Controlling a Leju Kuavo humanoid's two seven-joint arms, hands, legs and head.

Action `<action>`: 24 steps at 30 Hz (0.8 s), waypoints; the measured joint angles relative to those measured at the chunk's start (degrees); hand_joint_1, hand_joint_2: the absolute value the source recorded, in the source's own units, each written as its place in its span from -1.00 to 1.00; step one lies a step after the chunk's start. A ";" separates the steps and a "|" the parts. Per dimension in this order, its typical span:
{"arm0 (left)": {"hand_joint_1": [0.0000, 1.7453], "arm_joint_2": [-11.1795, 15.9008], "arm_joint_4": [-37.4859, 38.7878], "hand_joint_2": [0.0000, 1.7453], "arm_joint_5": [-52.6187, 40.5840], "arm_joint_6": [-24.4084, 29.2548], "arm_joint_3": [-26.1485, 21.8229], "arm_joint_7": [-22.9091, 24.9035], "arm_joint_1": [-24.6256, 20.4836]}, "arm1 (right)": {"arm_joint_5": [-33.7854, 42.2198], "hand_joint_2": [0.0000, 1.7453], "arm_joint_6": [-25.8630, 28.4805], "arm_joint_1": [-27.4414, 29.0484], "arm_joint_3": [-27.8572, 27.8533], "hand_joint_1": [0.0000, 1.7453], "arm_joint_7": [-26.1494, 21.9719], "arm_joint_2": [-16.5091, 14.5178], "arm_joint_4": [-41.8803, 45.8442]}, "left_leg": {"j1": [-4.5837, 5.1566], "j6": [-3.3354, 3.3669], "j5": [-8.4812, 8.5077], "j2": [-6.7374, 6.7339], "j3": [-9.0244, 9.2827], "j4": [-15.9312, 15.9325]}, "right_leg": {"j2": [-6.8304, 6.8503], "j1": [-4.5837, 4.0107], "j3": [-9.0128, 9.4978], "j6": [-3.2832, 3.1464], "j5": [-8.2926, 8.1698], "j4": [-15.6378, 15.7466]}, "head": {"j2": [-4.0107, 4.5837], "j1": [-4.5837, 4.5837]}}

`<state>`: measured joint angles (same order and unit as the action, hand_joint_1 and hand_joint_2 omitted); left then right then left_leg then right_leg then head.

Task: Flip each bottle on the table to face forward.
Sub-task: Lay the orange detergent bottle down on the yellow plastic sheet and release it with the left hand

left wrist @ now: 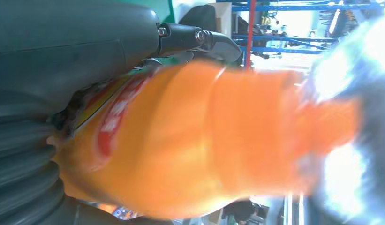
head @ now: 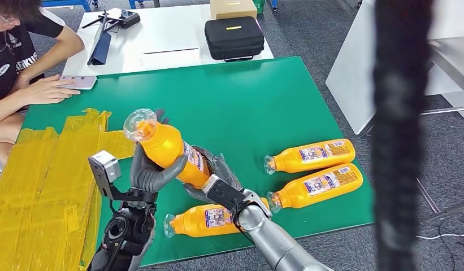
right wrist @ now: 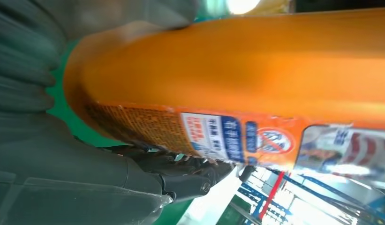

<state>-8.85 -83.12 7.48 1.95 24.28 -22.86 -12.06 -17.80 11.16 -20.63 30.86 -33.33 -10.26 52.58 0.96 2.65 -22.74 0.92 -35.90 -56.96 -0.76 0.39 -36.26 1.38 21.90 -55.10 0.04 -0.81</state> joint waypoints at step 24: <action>1.00 0.76 -0.20 1.00 2.08 -1.29 0.75 0.42 -0.48 | -0.49 1.00 1.54 -0.08 -0.06 0.01 -0.13 -0.40 -1.29 | 0.00 0.00 0.00 0.00 0.01 0.00 | 0.00 0.00 -0.01 0.00 0.00 0.00 | 0.00 0.00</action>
<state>-8.09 -83.31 9.56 0.66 25.04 -22.45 -12.54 -18.29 12.70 -20.71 30.80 -33.46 -10.66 51.30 0.96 2.65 -22.73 0.92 -35.90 -56.96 -0.77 0.39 -36.27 1.38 21.90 -55.10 0.04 -0.81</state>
